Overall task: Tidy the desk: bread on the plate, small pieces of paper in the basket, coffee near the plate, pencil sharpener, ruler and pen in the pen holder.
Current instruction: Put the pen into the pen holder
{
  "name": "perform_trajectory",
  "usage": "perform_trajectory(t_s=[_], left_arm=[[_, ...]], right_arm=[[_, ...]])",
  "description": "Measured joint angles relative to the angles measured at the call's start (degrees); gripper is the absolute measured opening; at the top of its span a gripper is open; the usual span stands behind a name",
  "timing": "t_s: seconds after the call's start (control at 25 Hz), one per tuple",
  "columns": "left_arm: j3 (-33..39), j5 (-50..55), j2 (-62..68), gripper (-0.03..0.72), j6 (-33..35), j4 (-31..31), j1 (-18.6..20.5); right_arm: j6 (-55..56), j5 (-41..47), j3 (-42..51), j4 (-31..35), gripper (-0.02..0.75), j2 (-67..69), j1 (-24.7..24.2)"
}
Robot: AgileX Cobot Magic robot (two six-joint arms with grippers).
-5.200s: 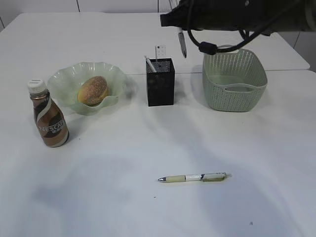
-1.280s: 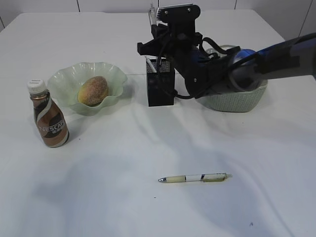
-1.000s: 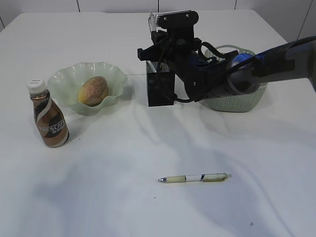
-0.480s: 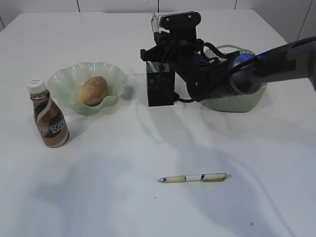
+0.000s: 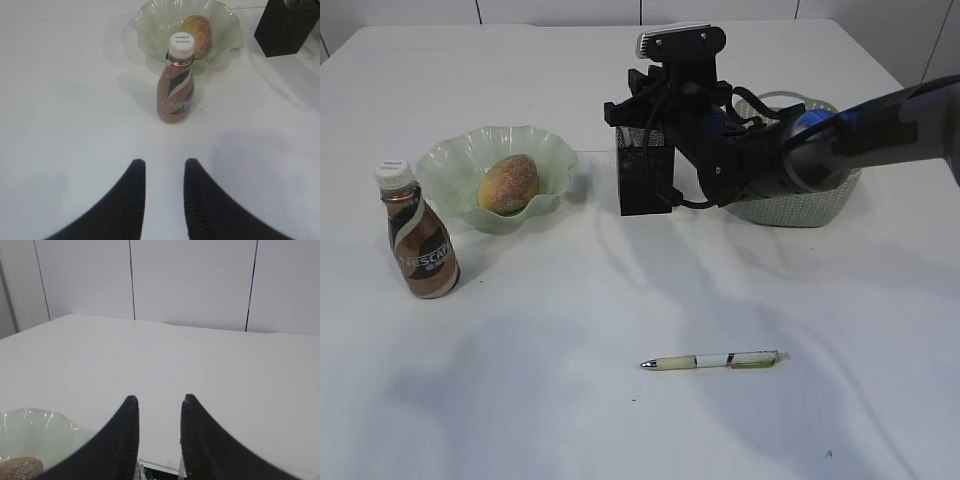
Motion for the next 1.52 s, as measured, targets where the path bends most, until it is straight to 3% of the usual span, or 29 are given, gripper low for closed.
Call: perform_trajectory(t_s=[0.48, 1.52], left_arm=[[0.00, 0.00, 0.00, 0.178, 0.00, 0.00, 0.00], [0.00, 1.28, 0.00, 0.178, 0.00, 0.00, 0.00]], right_arm=[[0.00, 1.04, 0.00, 0.00, 0.260, -0.12, 0.00], [-0.02, 57.33, 0.10, -0.22, 0.260, -23.32, -0.04]])
